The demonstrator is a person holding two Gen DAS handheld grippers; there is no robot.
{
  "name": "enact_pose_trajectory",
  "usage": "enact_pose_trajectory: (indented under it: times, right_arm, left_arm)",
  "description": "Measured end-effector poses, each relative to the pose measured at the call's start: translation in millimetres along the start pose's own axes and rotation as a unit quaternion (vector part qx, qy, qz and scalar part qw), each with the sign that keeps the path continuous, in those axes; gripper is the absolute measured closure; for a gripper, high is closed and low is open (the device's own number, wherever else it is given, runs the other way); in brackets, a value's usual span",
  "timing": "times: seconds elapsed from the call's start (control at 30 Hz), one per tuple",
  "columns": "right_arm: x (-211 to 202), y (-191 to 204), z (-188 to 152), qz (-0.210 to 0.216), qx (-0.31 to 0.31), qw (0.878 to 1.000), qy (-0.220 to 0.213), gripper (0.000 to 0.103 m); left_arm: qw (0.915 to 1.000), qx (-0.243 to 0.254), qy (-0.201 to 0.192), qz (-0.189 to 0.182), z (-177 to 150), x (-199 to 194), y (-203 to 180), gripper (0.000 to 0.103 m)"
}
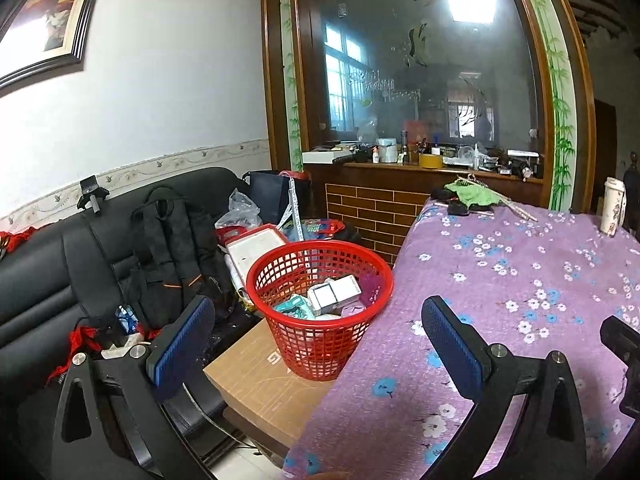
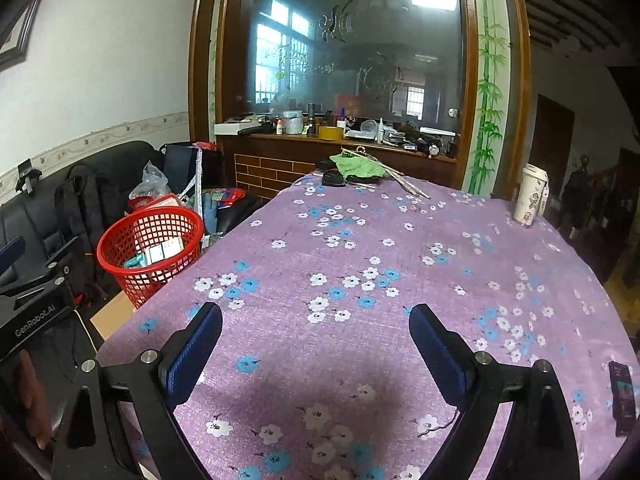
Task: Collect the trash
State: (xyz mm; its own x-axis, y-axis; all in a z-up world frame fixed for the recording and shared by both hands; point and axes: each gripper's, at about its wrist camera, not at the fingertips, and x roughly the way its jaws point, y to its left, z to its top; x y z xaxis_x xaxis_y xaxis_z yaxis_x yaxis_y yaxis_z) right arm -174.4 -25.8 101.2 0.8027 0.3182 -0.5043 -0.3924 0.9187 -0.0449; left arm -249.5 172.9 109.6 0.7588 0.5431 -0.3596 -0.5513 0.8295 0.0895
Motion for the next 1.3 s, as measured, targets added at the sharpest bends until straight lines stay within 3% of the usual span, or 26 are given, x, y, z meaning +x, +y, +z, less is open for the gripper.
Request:
enact_pose_trajectory:
  times: [0.3, 1.3]
  right_arm:
    - [8, 9, -3, -0.003, -0.011, 1.0, 0.006, 0.006]
    - [9, 10, -4, -0.003, -0.006, 1.0, 0.01, 0.005]
  left_arm:
    - [0.9998, 0.019, 0.006, 0.003, -7, 6, -5, 0.0]
    - [0.9997, 0.013, 0.019, 0.001, -12, 8, 0, 0.0]
